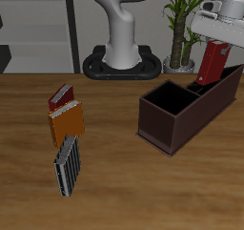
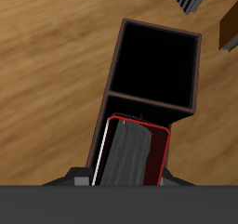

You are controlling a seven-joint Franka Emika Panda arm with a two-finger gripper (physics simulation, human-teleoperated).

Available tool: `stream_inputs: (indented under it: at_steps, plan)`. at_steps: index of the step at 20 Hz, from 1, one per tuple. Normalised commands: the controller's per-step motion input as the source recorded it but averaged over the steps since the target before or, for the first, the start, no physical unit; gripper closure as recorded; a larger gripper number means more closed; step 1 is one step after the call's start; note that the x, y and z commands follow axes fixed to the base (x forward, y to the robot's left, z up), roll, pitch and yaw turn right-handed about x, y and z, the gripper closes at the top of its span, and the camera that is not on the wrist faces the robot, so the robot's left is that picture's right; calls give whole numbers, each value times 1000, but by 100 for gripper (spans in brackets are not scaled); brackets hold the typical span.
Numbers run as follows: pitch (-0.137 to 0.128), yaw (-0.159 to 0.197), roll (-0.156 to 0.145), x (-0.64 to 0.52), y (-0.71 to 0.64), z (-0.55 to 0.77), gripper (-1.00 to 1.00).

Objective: Place the left red book into the left desk caddy's back compartment and place the striped book into the left desk caddy's left compartment and place the right red book into the left desk caddy's front compartment

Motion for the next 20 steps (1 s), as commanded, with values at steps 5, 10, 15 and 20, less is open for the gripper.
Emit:
stream_inputs:
  at_steps: [5, 10, 15, 20]
  plan:
    - [35, -4, 23, 76, 32, -92, 100]
    - [23, 3, 6, 87, -10, -98, 100]
    - [37, 1, 17, 96, 9, -133, 100]
    - [21, -7, 1, 46, -42, -72, 100]
